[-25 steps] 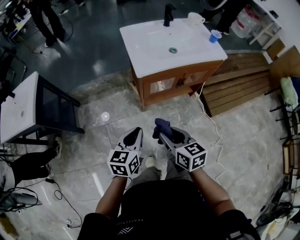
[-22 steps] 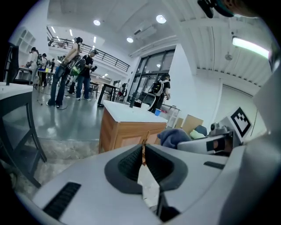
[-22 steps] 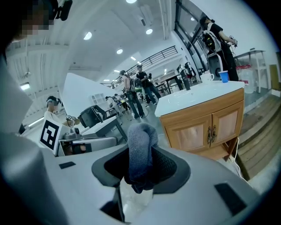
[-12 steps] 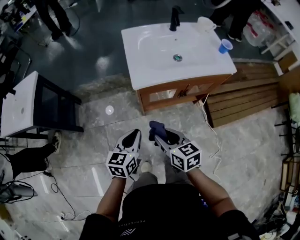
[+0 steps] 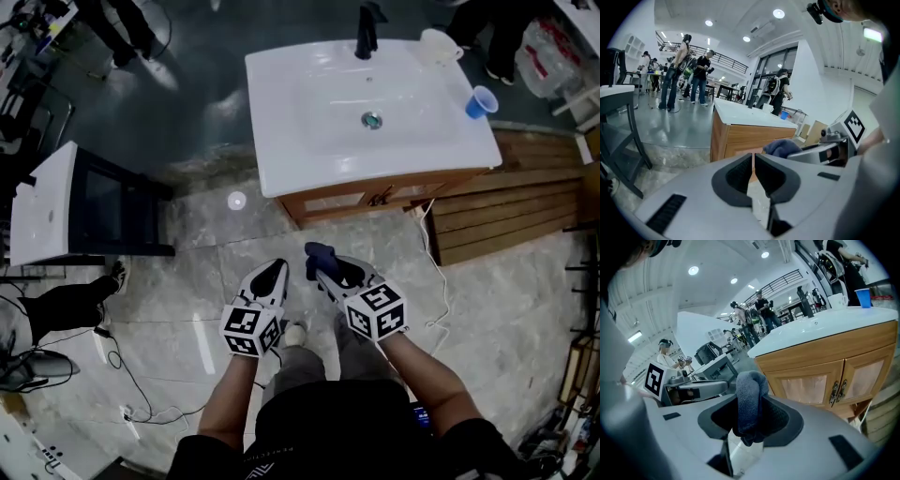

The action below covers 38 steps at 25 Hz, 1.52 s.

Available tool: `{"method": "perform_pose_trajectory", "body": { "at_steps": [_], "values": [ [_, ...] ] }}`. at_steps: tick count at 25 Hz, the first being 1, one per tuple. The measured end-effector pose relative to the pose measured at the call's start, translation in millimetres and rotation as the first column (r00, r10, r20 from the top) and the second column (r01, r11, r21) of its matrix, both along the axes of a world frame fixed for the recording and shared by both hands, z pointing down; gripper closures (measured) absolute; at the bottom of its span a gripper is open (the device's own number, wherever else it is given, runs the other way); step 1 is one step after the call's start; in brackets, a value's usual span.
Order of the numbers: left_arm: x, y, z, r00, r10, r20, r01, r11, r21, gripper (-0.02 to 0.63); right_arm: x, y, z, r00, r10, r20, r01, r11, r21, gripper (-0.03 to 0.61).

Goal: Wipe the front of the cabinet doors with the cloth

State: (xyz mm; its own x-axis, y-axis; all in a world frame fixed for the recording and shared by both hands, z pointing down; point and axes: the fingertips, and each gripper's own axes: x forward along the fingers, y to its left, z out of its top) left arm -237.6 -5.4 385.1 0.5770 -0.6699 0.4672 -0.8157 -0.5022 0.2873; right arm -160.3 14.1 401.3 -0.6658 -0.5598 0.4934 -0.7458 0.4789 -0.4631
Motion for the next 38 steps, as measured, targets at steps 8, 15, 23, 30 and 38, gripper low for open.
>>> {"method": "perform_pose_trajectory", "body": {
  "at_steps": [8, 15, 23, 30, 38],
  "values": [
    [-9, -29, 25, 0.993, -0.113, 0.014, 0.114, 0.993, -0.022, 0.589, -6, -40, 35, 0.999, -0.044, 0.012, 0.044, 0.998, -0.033, 0.428],
    [-8, -51, 33, 0.988, -0.153, 0.001, 0.153, 0.988, -0.018, 0.589, -20, -65, 56, 0.996, -0.083, 0.018, 0.084, 0.996, -0.036, 0.428],
    [-17, -61, 58, 0.987, -0.161, 0.027, 0.162, 0.986, -0.046, 0.592, -40, -95, 79, 0.993, -0.116, -0.001, 0.116, 0.993, -0.009, 0.428],
    [-15, -76, 67, 0.981, -0.191, 0.033, 0.192, 0.98, -0.049, 0.591, -53, -116, 85, 0.988, -0.151, -0.042, 0.152, 0.987, 0.045, 0.428],
    [20, -85, 66, 0.991, -0.135, 0.018, 0.136, 0.99, -0.049, 0.592, -10, -120, 80, 0.995, -0.085, -0.043, 0.088, 0.994, 0.062, 0.428]
  ]
}}
